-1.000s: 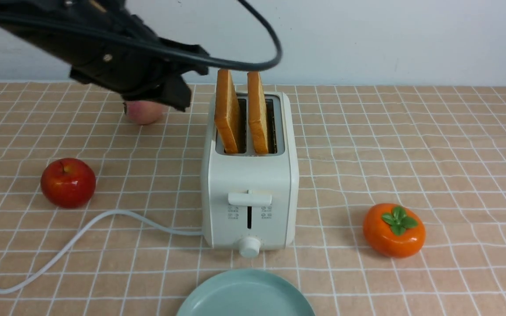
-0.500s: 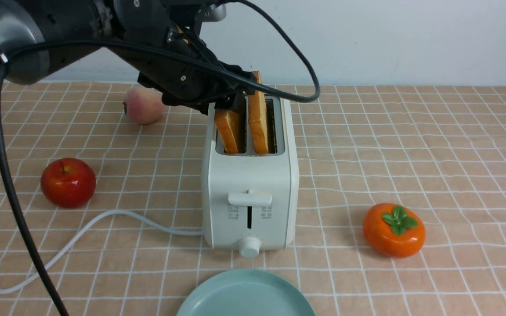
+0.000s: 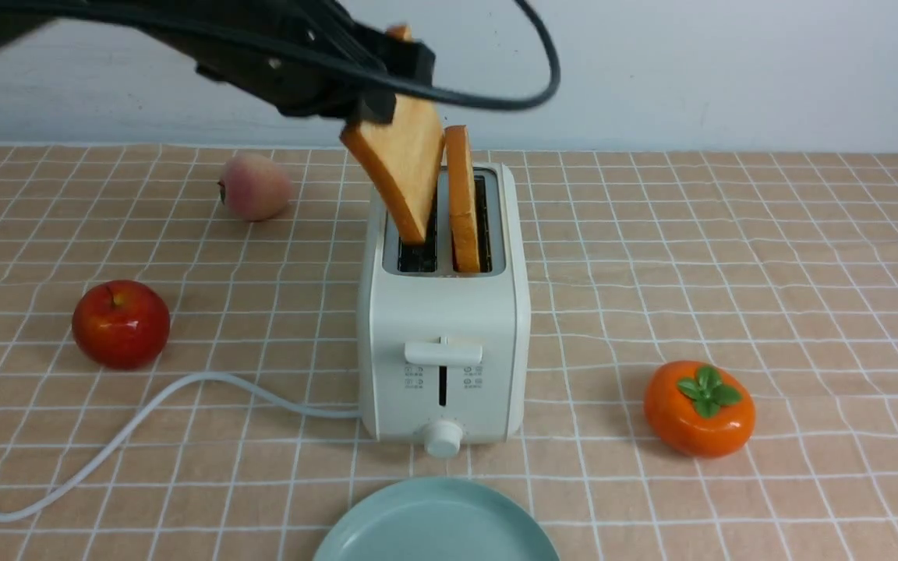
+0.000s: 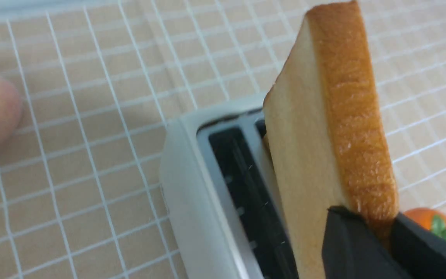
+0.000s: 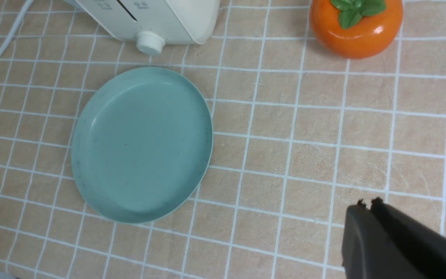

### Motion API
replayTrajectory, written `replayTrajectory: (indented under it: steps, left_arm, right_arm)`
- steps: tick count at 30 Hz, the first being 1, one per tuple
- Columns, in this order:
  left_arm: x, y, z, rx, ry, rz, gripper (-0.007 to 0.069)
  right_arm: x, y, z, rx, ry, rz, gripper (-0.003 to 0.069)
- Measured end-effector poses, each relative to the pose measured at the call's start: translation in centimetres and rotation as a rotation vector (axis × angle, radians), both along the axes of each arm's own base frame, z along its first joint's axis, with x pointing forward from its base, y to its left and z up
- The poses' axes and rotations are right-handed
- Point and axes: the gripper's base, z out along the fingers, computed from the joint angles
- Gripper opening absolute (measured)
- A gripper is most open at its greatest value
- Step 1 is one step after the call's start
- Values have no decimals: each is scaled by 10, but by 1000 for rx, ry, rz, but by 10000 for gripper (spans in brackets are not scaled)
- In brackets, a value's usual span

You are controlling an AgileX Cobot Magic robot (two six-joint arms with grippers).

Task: Take toasted bread from bread machine on light coffee tablecloth place on plate.
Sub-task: 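Reach for a toast slice standing in the toaster with the left gripper, then place the slice of bread on the plate with the left gripper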

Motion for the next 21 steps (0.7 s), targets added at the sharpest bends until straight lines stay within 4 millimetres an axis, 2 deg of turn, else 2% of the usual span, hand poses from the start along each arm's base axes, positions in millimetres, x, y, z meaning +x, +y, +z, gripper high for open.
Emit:
replayTrajectory:
  steps: [2,3,4,6,8,9,11,12,13,14,15,16,17,19,20,21]
  left_arm:
    - [-29,11,31,-41,-65,-7,45]
    - [-32,12,33,-47,-66,-9,45]
    - [-55,20,50,-64,-75,-25,45]
    - [-77,27,57,-57,-37,-49,45]
    - [-99,31,50,-46,71,-90,45]
    - [-103,31,45,-49,111,-105,45]
    - [-109,30,33,-63,175,-127,45]
    - [-114,27,15,-80,250,-159,45]
    - [-115,26,10,-86,269,-168,45]
    - [-120,22,-17,-115,355,-203,45]
    - [-123,20,-33,-135,393,-216,45]
    - [-123,20,-36,-141,392,-218,45]
    - [-126,18,-61,-181,440,-227,45]
    - [-131,15,-99,-234,514,-224,45]
    - [-130,15,-98,-240,494,-228,45]
    - [-132,14,-121,-262,521,-224,45]
  right_arm:
    - [1,0,1,3,-10,-3,24]
    - [1,0,1,3,-12,-4,24]
    - [2,0,1,7,-23,-8,26]
    - [3,0,2,13,-33,-12,27]
    - [4,0,3,20,-46,-16,30]
    - [4,0,4,21,-50,-18,31]
    - [4,0,4,22,-55,-20,33]
    - [4,0,4,22,-55,-20,34]
    - [4,0,4,22,-55,-20,35]
    - [4,0,4,23,-55,-20,36]
    - [4,0,4,25,-55,-19,38]
    - [4,0,4,25,-55,-19,38]
    - [4,1,4,27,-55,-19,40]
    - [4,1,4,27,-55,-19,42]
    - [4,1,4,27,-55,-19,43]
    - [4,1,4,28,-55,-18,43]
